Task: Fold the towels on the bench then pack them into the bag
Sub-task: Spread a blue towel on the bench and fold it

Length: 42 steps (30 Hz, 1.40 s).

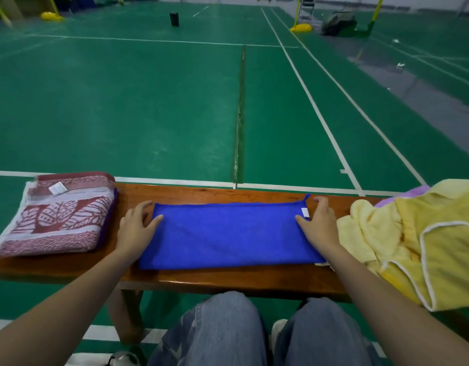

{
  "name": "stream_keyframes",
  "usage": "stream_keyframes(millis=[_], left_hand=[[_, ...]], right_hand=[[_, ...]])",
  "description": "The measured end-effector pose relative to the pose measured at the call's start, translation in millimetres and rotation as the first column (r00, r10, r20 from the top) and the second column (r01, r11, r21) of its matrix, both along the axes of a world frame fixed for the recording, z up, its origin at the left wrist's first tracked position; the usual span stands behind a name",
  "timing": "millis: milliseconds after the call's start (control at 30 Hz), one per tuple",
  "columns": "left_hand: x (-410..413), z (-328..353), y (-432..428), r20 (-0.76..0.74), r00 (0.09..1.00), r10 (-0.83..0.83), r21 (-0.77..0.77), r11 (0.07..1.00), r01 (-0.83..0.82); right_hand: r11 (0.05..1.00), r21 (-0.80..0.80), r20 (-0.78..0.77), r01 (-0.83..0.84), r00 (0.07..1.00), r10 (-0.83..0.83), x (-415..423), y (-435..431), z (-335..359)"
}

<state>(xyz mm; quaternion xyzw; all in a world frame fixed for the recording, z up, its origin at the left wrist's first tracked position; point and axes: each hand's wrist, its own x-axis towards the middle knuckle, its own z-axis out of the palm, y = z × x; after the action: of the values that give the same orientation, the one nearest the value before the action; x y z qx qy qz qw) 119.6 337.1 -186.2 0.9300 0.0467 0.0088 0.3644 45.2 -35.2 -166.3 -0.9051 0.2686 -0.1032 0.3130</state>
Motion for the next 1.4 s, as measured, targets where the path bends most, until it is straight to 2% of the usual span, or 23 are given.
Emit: stream_keyframes(millis=[167,300,400,467,633,733,933,1167,1300,1400], left_hand=[[-22.7,0.8,8.6,-0.109,0.977,-0.182,0.027,0.982,0.186],[-32.4,5.8,14.1,-0.194,0.949,-0.247,0.047,0.964,0.26],[-36.7,11.3,14.0,-0.254,0.929,-0.27,0.08,0.951,0.298],[-38.5,14.3,13.1,-0.266,0.923,-0.278,0.074,0.949,0.307],[-43.0,19.5,11.0,-0.299,0.909,-0.291,0.069,0.943,0.325],[-43.7,22.6,10.6,-0.319,0.9,-0.295,0.055,0.943,0.329],[-46.5,29.5,13.0,-0.323,0.89,-0.322,0.048,0.934,0.355],[-55.1,29.0,22.6,-0.295,0.892,-0.342,-0.074,0.939,0.336],[-58.0,28.4,24.9,-0.278,0.908,-0.312,-0.235,0.939,0.251],[-56.2,32.4,27.3,-0.265,0.913,-0.309,-0.291,0.929,0.23]], right_hand=[[0.995,-0.018,-0.262,-0.103,0.961,0.094,-18.4,8.0,11.0],[0.986,0.085,-0.323,-0.146,0.932,0.166,-24.2,13.1,17.7],[0.973,0.179,-0.301,-0.143,0.934,0.193,-26.0,14.9,18.0],[0.951,0.282,-0.225,-0.125,0.955,0.192,-27.8,14.8,16.4],[0.809,0.587,-0.103,-0.031,0.988,0.112,-35.0,8.8,18.9],[0.755,0.656,-0.092,-0.018,0.99,0.103,-37.9,6.6,21.9],[0.817,0.566,-0.032,-0.109,0.988,0.154,-36.1,12.9,41.4],[0.86,0.421,0.077,-0.289,0.956,0.283,-16.4,61.2,79.1],[0.867,0.335,0.037,-0.368,0.925,0.378,1.3,106.5,89.4],[0.852,0.298,-0.027,-0.43,0.889,0.458,10.3,143.2,84.8]])
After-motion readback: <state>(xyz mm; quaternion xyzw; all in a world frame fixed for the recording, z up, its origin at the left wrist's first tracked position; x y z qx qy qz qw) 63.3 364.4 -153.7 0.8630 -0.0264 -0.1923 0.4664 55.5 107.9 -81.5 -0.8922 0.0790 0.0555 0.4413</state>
